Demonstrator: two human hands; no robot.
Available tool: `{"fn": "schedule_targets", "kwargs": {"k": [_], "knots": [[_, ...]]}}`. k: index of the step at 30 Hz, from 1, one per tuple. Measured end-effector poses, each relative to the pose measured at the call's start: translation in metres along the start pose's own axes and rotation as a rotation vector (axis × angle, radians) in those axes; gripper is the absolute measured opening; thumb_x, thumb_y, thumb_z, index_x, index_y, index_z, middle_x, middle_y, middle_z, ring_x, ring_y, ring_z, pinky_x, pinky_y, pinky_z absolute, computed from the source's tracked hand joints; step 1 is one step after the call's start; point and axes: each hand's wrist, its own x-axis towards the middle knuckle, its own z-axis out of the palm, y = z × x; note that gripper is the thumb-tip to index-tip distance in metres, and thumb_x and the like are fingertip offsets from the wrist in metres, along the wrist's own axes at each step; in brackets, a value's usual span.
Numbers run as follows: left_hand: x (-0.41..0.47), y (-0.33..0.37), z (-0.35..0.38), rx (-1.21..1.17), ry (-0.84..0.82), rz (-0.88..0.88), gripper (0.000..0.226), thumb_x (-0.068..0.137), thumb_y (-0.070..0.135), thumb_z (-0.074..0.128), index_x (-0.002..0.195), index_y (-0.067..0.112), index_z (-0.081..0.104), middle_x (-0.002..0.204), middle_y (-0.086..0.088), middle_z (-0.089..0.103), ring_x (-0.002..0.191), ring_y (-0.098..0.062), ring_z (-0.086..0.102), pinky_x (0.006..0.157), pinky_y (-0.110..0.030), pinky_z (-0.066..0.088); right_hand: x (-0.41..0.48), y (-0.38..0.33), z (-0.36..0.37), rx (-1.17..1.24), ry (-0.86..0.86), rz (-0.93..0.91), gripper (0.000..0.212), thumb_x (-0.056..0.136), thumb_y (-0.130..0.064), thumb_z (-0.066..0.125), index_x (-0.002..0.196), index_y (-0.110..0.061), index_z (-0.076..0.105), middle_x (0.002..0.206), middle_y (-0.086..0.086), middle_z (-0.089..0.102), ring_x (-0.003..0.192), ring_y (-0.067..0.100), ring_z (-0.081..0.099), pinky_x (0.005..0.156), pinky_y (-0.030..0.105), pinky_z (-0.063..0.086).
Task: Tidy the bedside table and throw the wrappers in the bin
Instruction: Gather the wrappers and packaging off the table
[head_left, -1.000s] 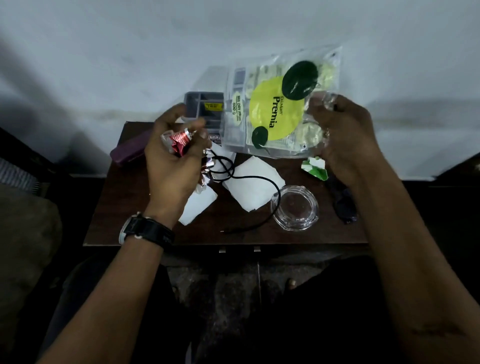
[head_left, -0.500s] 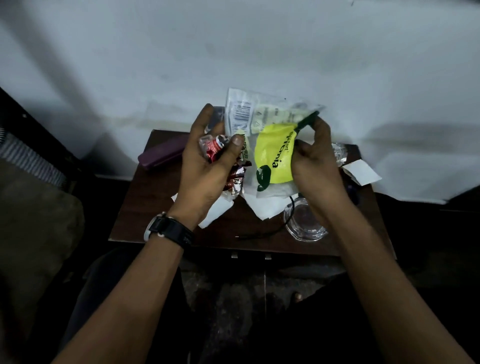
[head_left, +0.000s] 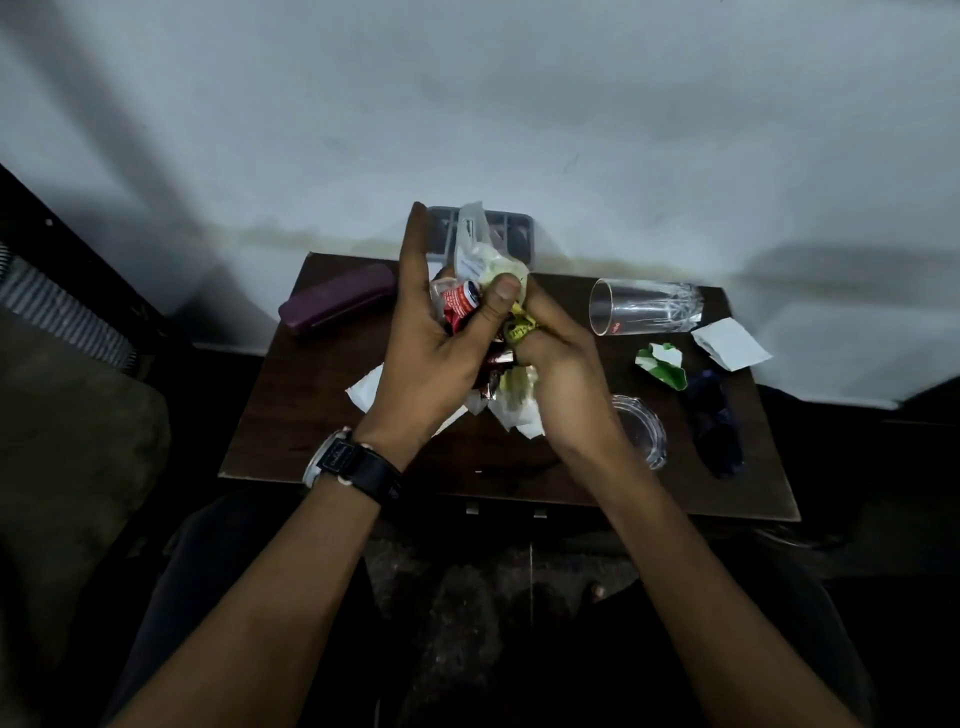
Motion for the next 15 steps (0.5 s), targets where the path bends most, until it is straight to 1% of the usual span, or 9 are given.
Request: {"fn": "schedule_targets", "kwargs": {"k": [2,4,5,7,9,11,12,14,15], "knots": [[0.000,0.000,0.000,0.018,-0.007,0.007,0.095,0.097,0.017,0.071,0.166,0.023,0.006,0.146,0.000,0.059,0.132,-0.015,0.063,0.113,-0.040,0.050,-0.006,-0.007,0.002,0.245,-0.009,0.150,0.040,0.098,-0.035,0.047,0.124,-0.016,0.071,0.120,0.001,0.076,0.110,0.011,0.071,0.107,0.047,0.051],[-0.003,0.001,0.003,0.053,-0.023,0.045,0.099,0.095,0.032,0.074,0.167,0.024,0.007,0.158,-0.003,0.050,0.139,-0.019,0.058,0.117,-0.050,0.045,-0.007,-0.012,0.004,0.387,0.017,0.264,0.063,0.100,-0.065,0.038,0.119,-0.017,0.075,0.115,0.006,0.078,0.103,0.019,0.075,0.103,0.062,0.050],[-0.005,0.003,0.005,0.073,-0.039,0.067,0.101,0.094,0.041,0.074,0.167,0.025,0.006,0.162,-0.002,0.045,0.141,-0.020,0.056,0.117,-0.052,0.045,-0.005,-0.014,0.007,0.408,0.060,0.297,0.063,0.097,-0.069,0.042,0.114,-0.019,0.077,0.111,0.007,0.079,0.100,0.022,0.076,0.095,0.061,0.054],[-0.008,0.004,0.010,0.122,-0.069,0.115,0.103,0.092,0.057,0.067,0.167,0.024,0.005,0.154,0.018,0.053,0.133,-0.013,0.062,0.112,-0.047,0.050,0.000,-0.016,0.014,0.440,0.154,0.336,0.044,0.091,-0.055,0.065,0.105,-0.016,0.078,0.105,0.006,0.079,0.097,0.024,0.076,0.085,0.047,0.058],[-0.010,0.004,0.010,0.121,-0.067,0.134,0.102,0.091,0.071,0.052,0.167,0.024,0.003,0.143,0.035,0.057,0.131,-0.006,0.061,0.112,-0.042,0.049,0.003,-0.016,0.024,0.456,0.238,0.318,0.018,0.090,-0.028,0.074,0.100,-0.013,0.073,0.095,0.007,0.076,0.088,0.021,0.071,0.081,0.039,0.056],[-0.010,0.002,0.009,0.052,-0.066,0.106,0.101,0.089,0.083,0.041,0.166,0.030,0.003,0.153,0.023,0.053,0.144,-0.013,0.051,0.119,-0.049,0.041,0.002,-0.008,0.030,0.464,0.275,0.276,0.011,0.092,-0.015,0.071,0.102,-0.017,0.066,0.087,0.006,0.071,0.083,0.020,0.066,0.076,0.037,0.053],[-0.008,0.000,0.008,0.043,-0.061,0.069,0.100,0.089,0.084,0.040,0.166,0.031,0.005,0.156,0.024,0.049,0.147,-0.011,0.047,0.120,-0.045,0.040,0.002,-0.003,0.033,0.467,0.291,0.255,0.012,0.093,-0.012,0.069,0.101,-0.019,0.064,0.085,0.004,0.069,0.081,0.019,0.064,0.074,0.037,0.052],[-0.007,-0.001,0.009,0.098,-0.012,0.037,0.090,0.095,0.071,0.045,0.166,0.028,0.011,0.157,0.033,0.042,0.144,0.005,0.043,0.113,-0.022,0.043,0.002,0.006,0.037,0.425,0.302,0.207,0.014,0.094,-0.012,0.067,0.103,-0.022,0.061,0.087,0.005,0.070,0.080,0.019,0.065,0.077,0.042,0.054],[-0.009,0.000,0.010,0.122,0.011,0.040,0.087,0.095,0.062,0.049,0.166,0.027,0.013,0.160,0.027,0.041,0.144,0.007,0.042,0.108,-0.016,0.045,0.001,0.009,0.037,0.414,0.287,0.187,0.018,0.095,-0.012,0.067,0.108,-0.022,0.060,0.087,0.004,0.073,0.081,0.018,0.067,0.079,0.044,0.056]]}}
